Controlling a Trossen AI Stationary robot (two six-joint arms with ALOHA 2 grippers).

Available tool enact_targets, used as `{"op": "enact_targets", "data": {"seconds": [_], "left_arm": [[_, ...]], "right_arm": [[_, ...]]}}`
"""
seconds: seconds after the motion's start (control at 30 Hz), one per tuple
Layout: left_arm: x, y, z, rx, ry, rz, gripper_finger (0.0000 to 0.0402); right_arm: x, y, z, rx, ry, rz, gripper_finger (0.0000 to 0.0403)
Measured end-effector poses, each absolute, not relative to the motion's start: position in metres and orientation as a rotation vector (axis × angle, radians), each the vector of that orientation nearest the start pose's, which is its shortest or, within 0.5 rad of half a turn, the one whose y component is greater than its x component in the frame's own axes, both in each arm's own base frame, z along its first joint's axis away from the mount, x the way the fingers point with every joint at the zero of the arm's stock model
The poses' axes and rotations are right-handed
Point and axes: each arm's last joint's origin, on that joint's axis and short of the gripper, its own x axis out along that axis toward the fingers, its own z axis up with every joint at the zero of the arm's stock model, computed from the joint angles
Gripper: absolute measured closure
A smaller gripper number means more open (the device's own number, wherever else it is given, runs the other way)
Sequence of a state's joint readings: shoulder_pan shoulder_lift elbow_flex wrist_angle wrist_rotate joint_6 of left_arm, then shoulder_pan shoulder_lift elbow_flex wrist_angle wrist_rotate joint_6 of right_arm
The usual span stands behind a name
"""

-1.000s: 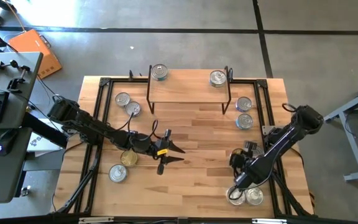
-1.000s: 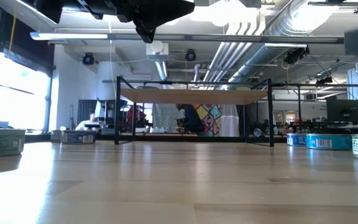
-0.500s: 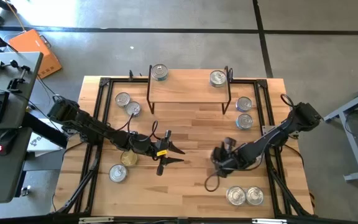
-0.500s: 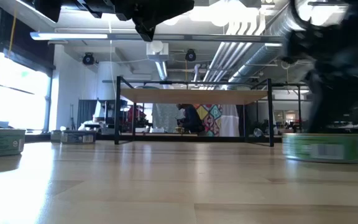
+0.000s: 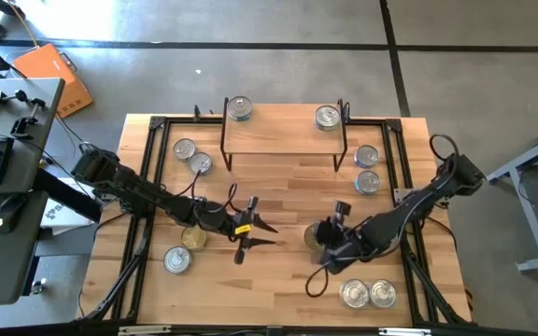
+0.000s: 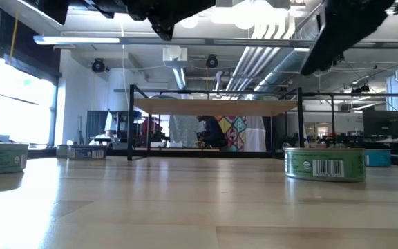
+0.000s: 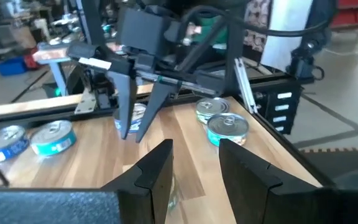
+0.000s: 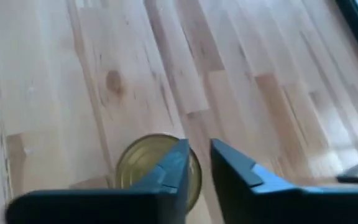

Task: Stack canned seafood by type on shelf
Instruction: Put the green tuna can aligned with the other green tuna can on the shelf

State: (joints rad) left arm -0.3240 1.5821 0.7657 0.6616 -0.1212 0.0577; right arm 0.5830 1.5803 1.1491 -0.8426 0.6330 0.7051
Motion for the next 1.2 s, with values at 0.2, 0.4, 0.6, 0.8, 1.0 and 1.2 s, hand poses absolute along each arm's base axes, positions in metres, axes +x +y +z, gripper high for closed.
{"op": "enact_targets", "data": {"seconds": [0.2, 0.4, 0.6, 0.8, 1.0, 1.2], "left_arm": [[0.328, -0.109, 0.195, 0.121, 0.147, -0.274, 0.0280], [0.359, -0.118, 0.171, 0.179, 0.183, -0.276, 0.0280], [0.393, -0.118, 0.153, 0.336, 0.192, -0.271, 0.0280], [0.411, -0.120, 0.139, 0.624, 0.179, -0.320, 0.0279], [0.411, -0.124, 0.133, 0.728, 0.235, -0.359, 0.0250], [0.402, -0.145, 0.132, 0.823, 0.259, -0.378, 0.0207]], "right_arm": [[0.232, 0.177, 0.199, -0.115, 0.897, -0.270, 0.0236], [0.224, 0.183, 0.160, -0.224, 0.763, -0.126, 0.0207], [0.222, 0.162, 0.133, -0.204, 0.752, -0.155, 0.0234], [0.224, 0.154, 0.116, -0.268, 0.814, -0.066, 0.0308], [0.233, 0.155, 0.108, -0.254, 0.803, -0.075, 0.0390], [0.242, 0.159, 0.113, -0.181, 0.707, -0.039, 0.0395]]}}
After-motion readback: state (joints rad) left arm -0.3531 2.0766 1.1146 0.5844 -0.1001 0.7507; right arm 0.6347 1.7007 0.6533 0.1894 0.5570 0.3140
